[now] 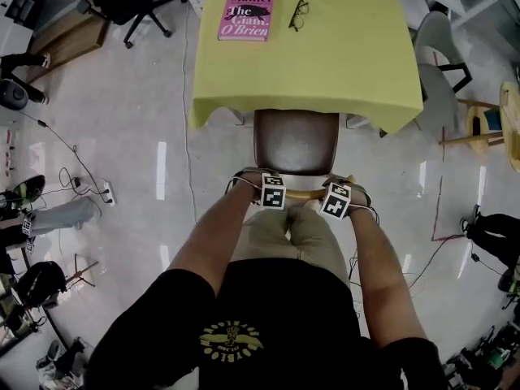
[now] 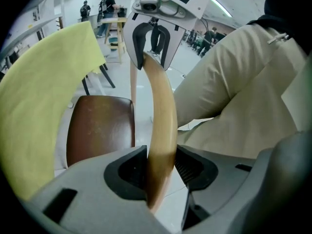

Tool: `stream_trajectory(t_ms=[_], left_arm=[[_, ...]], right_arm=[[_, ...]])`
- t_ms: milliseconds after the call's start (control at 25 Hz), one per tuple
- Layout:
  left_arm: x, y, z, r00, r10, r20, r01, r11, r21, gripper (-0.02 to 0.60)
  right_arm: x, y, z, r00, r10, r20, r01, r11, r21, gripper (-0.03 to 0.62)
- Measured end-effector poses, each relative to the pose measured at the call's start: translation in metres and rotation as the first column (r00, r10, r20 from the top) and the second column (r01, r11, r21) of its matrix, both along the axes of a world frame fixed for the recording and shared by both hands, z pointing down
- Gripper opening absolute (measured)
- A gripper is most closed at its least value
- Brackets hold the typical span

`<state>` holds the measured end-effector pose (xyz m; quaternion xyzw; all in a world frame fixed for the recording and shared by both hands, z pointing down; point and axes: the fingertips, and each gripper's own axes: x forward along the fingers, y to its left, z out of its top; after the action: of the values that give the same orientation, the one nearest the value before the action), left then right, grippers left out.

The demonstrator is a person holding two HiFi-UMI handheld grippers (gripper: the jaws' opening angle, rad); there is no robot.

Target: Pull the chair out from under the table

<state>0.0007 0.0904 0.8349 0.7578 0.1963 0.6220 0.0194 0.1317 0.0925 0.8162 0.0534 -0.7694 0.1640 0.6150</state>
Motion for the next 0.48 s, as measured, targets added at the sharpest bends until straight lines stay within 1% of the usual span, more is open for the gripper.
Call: stream_trajectory(t_ms=[80, 240, 480], left_arm=[[0.002, 0.013, -0.001, 1.0, 0.015, 0.003, -0.015, 1.0, -0.013, 0.17], [0.005, 0.024, -0.003, 1.0, 0.003, 0.009, -0.003, 1.0, -0.014, 0.17], [0.012, 0.051, -0.002, 0.999, -0.02, 0.032, 0.02, 1.0, -0.007, 0.17]], right_arm=[[0.002, 0.013, -0.001, 1.0, 0.001, 0.006, -0.001, 1.0, -0.018, 0.192], [0.006, 0.022, -0.004, 0.999, 0.019, 0.037, -0.02, 1.0, 0.009, 0.192], [0.014, 0.046, -0.004, 0.999, -0.018, 0.044, 0.018, 1.0, -0.004, 0.19]])
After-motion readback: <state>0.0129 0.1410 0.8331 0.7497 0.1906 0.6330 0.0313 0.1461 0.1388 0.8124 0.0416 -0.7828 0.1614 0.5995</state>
